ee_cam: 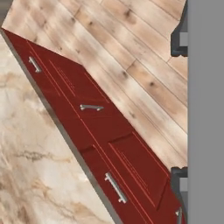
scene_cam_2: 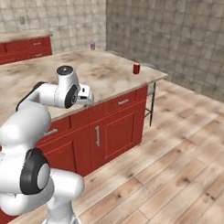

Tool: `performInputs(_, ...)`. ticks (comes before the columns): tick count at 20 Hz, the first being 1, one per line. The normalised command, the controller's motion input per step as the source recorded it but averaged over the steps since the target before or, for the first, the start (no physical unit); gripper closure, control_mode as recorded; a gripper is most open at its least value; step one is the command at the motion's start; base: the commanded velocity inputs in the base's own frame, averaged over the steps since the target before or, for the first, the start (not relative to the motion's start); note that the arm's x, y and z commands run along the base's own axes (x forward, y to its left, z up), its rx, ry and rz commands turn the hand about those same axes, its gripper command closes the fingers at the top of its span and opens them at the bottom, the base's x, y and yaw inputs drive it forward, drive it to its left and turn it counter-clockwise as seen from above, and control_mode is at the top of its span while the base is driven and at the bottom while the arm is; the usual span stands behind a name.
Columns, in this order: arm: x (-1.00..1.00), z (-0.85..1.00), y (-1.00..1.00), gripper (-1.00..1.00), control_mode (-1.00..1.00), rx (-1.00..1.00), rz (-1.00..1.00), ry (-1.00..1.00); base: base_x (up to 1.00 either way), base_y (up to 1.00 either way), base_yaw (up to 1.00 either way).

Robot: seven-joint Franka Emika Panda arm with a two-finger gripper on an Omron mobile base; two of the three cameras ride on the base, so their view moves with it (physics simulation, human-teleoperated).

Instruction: Four empty soda cans are scattered around the kitchen. Gather all the cans and cluster them next to the stove for recycling.

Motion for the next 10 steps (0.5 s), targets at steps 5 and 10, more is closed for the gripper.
performInputs(5,0.0,0.0,0.0,-1.0,1.0,0.0,0.0,0.0,0.34,0.0,0.41)
performInputs(10,0.0,0.0,0.0,-1.0,1.0,0.0,0.0,0.0,0.34,0.0,0.42)
